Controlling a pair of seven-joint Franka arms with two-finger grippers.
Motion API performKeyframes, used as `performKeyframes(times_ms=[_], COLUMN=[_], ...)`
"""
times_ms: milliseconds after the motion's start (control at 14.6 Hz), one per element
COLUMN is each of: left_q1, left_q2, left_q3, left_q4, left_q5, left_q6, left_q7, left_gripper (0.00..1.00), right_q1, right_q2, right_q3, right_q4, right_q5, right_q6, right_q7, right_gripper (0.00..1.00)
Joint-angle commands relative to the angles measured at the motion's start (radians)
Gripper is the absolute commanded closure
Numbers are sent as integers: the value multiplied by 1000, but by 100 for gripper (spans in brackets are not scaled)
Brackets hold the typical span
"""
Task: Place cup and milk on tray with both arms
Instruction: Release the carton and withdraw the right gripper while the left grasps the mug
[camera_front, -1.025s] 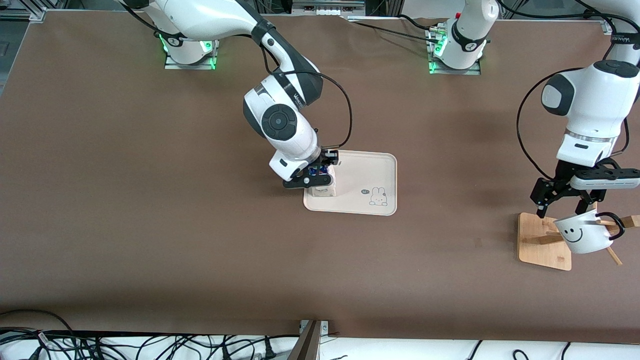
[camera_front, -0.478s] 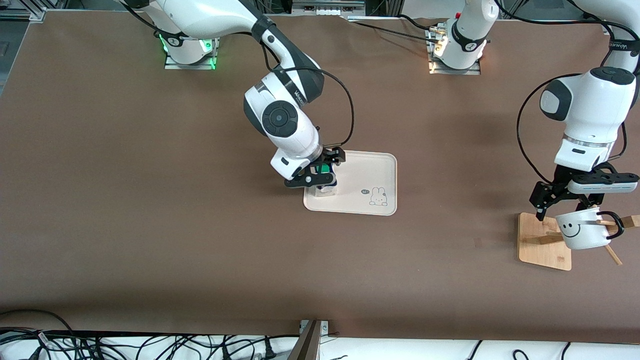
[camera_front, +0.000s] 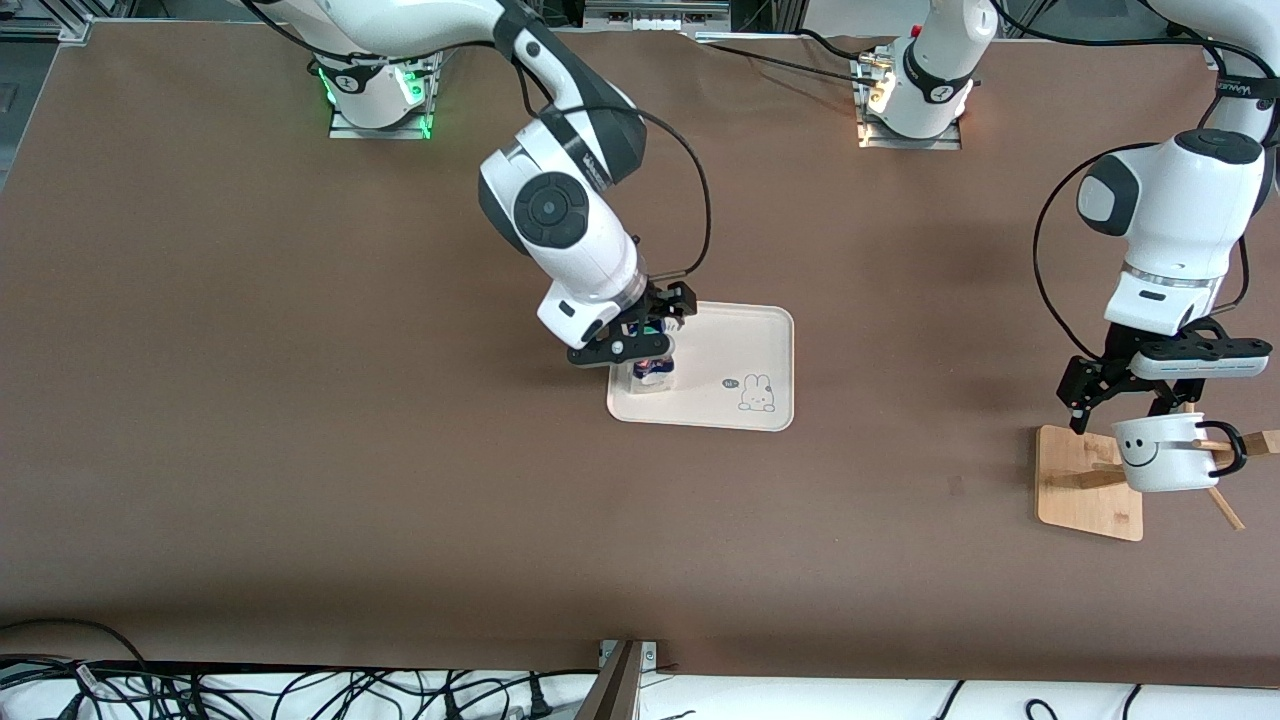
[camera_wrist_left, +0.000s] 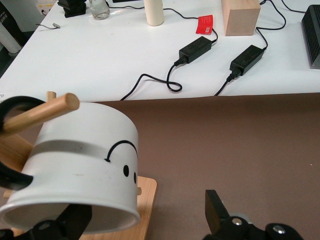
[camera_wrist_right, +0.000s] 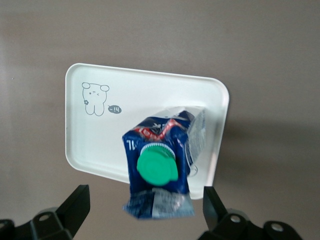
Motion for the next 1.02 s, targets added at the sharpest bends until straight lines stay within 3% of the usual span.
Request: performKeyframes(times_ms=[0,137,478,683,956], left_q1=[10,10,10,10,9], left_q2=[-41,-43,-43,-43,-41], left_q3=[3,5,31,33,33], left_q4=[-38,-38,-37,-35,-32], left_q5=[32,32,32,32,32], left_q6=[5,5,5,5,5], left_q7=[4,16,67,78,79], left_gripper=[3,22,47,56,72], right_q1=[-2,-3,-5,-5,-10], right_q2=[-87,-139,-216,-230,-238], right_q3=[-36,-80,-221,-304,-440], right_q4=[-8,-6,2,11,40], right_q5=[-18,-17,-14,-15,-8], right_q6=[-117,-189,-251,-260,-383], right_q7=[15,7,-7,-19,-210], right_gripper=[0,0,0,0,0])
